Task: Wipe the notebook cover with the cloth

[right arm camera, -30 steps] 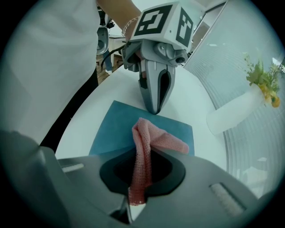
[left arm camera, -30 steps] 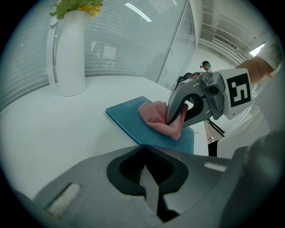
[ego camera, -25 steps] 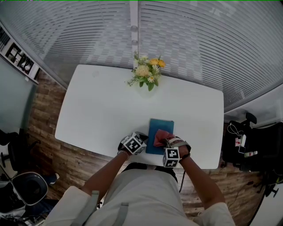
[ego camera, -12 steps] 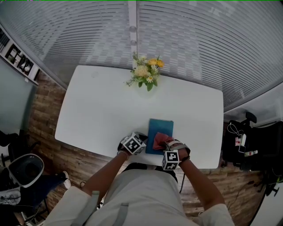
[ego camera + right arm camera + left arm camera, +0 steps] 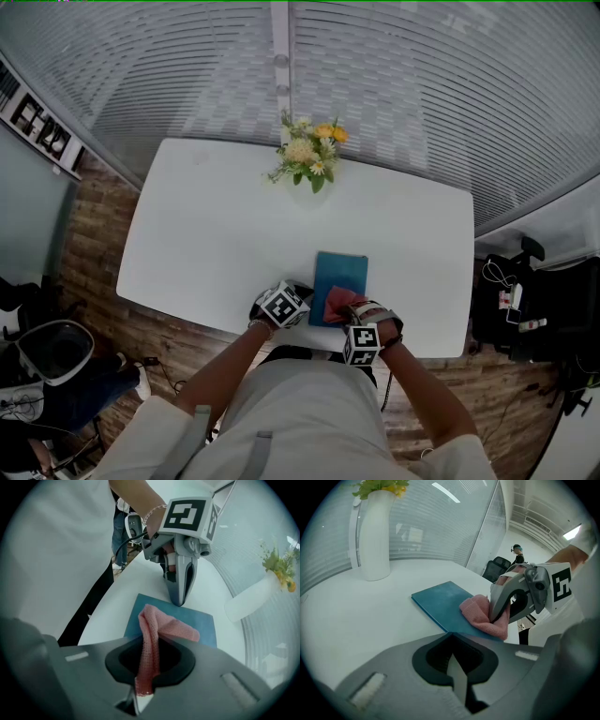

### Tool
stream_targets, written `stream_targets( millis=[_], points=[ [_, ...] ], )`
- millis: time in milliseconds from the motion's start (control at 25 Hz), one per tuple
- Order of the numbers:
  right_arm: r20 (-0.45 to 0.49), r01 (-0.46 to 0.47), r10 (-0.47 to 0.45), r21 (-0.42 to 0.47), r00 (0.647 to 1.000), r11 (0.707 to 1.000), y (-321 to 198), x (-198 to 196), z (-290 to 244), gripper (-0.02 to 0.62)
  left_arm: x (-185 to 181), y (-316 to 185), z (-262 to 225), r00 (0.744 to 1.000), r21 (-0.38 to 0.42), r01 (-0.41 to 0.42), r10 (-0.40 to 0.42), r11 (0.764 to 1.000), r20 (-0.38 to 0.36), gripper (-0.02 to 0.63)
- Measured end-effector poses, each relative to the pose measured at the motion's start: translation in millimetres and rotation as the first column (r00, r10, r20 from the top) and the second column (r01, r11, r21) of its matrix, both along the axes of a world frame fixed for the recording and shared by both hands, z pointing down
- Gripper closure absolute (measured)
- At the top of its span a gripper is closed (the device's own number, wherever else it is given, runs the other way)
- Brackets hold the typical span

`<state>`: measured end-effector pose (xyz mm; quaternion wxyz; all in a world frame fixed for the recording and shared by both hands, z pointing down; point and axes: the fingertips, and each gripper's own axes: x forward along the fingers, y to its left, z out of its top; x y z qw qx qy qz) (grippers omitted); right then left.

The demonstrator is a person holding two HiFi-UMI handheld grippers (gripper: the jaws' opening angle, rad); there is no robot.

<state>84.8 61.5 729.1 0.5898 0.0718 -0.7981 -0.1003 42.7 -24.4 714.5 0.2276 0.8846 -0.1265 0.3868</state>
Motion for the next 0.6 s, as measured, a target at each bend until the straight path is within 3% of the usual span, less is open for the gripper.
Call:
stream_targets(
  millis=[600],
  points=[
    [0.009, 0.010, -0.010, -0.010, 1.000, 1.000, 15, -4, 2, 0.589, 0, -1, 1, 1.000, -0.001, -0.001, 0.001, 1.000, -0.001, 0.604]
  ],
)
